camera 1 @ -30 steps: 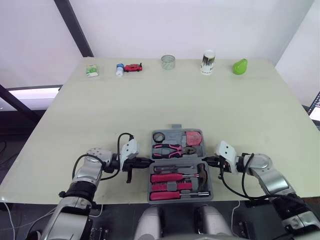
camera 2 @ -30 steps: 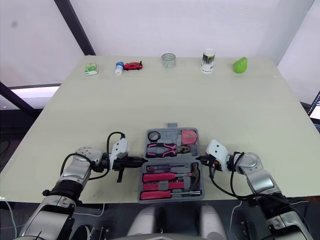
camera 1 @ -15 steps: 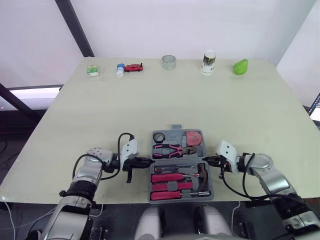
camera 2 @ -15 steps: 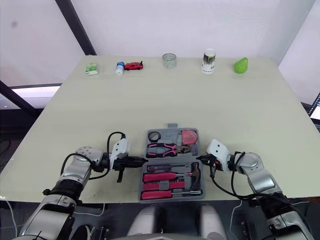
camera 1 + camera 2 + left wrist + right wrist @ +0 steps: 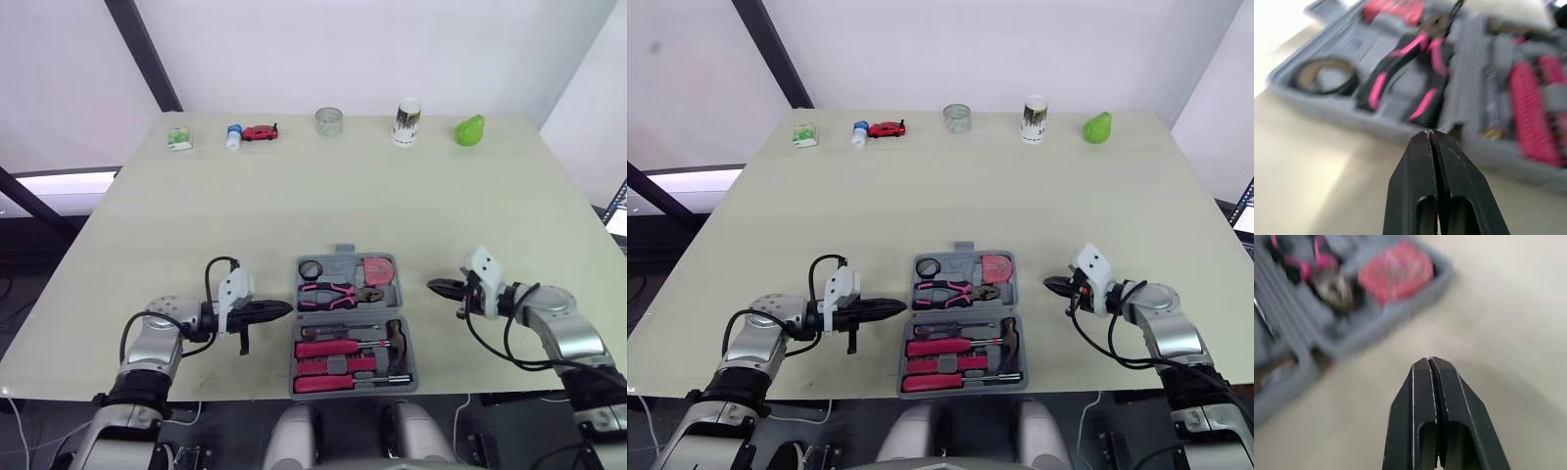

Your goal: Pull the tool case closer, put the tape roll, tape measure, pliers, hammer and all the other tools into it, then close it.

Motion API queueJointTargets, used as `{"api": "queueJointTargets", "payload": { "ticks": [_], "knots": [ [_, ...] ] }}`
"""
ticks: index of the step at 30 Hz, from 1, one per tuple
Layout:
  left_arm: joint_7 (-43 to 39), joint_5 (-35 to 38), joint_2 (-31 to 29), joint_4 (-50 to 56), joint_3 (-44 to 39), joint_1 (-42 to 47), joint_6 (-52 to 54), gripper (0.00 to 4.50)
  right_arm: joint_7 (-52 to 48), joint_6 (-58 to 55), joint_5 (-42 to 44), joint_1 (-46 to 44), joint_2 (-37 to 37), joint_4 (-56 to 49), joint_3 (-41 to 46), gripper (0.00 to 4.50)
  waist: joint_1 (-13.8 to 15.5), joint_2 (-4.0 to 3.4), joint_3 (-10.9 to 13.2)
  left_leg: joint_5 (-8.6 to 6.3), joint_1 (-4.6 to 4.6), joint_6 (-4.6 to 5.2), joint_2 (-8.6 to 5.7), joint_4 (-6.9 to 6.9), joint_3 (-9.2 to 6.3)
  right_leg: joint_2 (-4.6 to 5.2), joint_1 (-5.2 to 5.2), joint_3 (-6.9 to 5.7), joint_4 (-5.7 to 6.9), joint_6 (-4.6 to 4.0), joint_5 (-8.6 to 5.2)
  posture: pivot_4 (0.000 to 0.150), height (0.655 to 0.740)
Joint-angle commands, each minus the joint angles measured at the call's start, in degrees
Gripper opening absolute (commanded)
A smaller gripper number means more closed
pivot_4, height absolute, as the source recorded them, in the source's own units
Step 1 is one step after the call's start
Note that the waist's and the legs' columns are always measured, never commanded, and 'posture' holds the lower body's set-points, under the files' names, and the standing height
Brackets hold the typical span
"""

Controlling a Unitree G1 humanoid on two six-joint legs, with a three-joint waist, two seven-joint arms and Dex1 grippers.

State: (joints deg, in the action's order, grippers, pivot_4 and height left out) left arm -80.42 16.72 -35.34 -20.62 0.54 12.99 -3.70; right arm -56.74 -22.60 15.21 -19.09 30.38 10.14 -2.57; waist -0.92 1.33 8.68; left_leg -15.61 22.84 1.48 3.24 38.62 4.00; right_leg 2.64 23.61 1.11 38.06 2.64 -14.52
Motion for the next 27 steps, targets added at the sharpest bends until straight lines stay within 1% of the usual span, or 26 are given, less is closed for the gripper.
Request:
{"api": "queueJointTargets", "payload": {
  "ticks": [1, 4, 6, 8, 9, 13, 16, 18, 21, 27],
  "knots": [
    [-3.3, 6.2, -1.0, 11.4, 0.5, -3.1, 5.5, 0.00, -0.7, -10.6, 6.4, -3.4, -1.0, -0.5, 2.2, 0.76, 0.1, -0.01, 0.0, 0.00, 0.00, 0.00, 0.00, 0.00, 0.00, 0.01, 0.00, 0.00, -0.01, 0.00, 0.00, 0.150, 0.7400],
    [-4.4, 7.5, -1.7, 18.5, 3.0, -6.1, 9.3, 0.00, -1.3, -18.9, 9.3, -7.5, -1.3, 2.6, 2.2, 2.23, 0.2, -0.02, 0.0, 0.00, 0.02, 0.00, 0.00, 0.00, 0.01, 0.03, -0.01, 0.00, -0.02, 0.00, 0.00, 0.150, 0.7400],
    [-4.6, 6.3, -2.5, 21.4, 5.2, -7.7, 10.1, 0.00, -1.7, -20.5, 8.5, -10.5, -1.3, 6.6, 0.8, 3.42, 0.3, -0.03, 0.0, 0.00, 0.02, 0.00, -0.03, 0.00, 0.02, 0.03, -0.01, 0.01, -0.03, 0.00, 0.00, 0.150, 0.7400],
    [-4.3, 4.7, -3.0, 23.2, 7.4, -8.8, 10.3, 0.00, -3.0, -20.6, 6.9, -13.4, -1.4, 11.2, -1.2, 4.27, 0.2, -0.03, 0.0, 0.00, 0.01, 0.00, -0.03, -0.01, 0.00, 0.02, -0.01, -0.01, -0.04, 0.00, 0.00, 0.150, 0.7400],
    [-3.8, 4.1, -3.0, 23.9, 8.3, -9.2, 10.3, 0.00, -3.5, -20.8, 6.3, -14.9, -1.6, 13.6, -1.9, 4.40, 0.2, -0.03, 0.0, 0.00, 0.01, 0.00, -0.04, -0.01, 0.01, 0.02, 0.00, 0.00, -0.04, -0.01, 0.00, 0.150, 0.7400],
    [0.1, -0.3, -3.0, 25.7, 11.8, -10.7, 10.5, 0.00, -5.6, -20.8, 3.9, -21.1, -3.3, 24.0, -4.2, 4.40, 0.0, -0.06, 0.0, 0.00, 0.01, 0.00, -0.04, -0.03, 0.02, 0.01, 0.02, 0.01, -0.03, -0.01, 0.00, 0.150, 0.7400],
    [2.3, -3.7, -4.1, 26.1, 13.9, -11.7, 10.4, 0.00, -7.0, -19.3, 1.6, -24.6, -4.5, 31.1, -5.8, 4.40, -0.1, -0.06, 0.0, 0.00, 0.01, 0.00, -0.04, -0.07, 0.02, 0.00, 0.03, 0.02, -0.04, -0.01, 0.00, 0.150, 0.7400],
    [4.3, -5.4, -4.4, 25.2, 14.4, -12.5, 11.1, 0.00, -8.0, -18.7, 0.6, -26.7, -5.7, 35.3, -6.3, 4.40, 0.0, -0.06, 0.0, 0.00, 0.00, 0.00, -0.03, -0.07, 0.02, 0.00, 0.03, 0.02, -0.04, -0.01, 0.00, 0.150, 0.7400],
    [6.4, -10.0, -5.7, 22.5, 16.2, -13.5, 8.1, 0.00, -9.5, -17.5, -0.9, -29.4, -7.7, 41.2, -6.6, 4.40, -0.2, -0.09, -0.1, 0.00, -0.09, 0.00, -0.02, -0.08, 0.04, 0.00, -0.01, 0.04, -0.03, -0.01, 0.00, 0.150, 0.7400],
    [9.9, -9.6, -5.1, 22.8, 16.0, -15.0, 9.6, 0.00, -12.1, -17.7, -0.9, -33.7, -11.6, 49.5, -4.0, 4.40, -1.1, -0.49, -0.4, 0.00, -0.17, 0.00, -0.01, -0.14, 0.09, 0.01, -0.03, 0.11, -0.02, -0.02, 0.00, 0.150, 0.7400]
  ]
}}
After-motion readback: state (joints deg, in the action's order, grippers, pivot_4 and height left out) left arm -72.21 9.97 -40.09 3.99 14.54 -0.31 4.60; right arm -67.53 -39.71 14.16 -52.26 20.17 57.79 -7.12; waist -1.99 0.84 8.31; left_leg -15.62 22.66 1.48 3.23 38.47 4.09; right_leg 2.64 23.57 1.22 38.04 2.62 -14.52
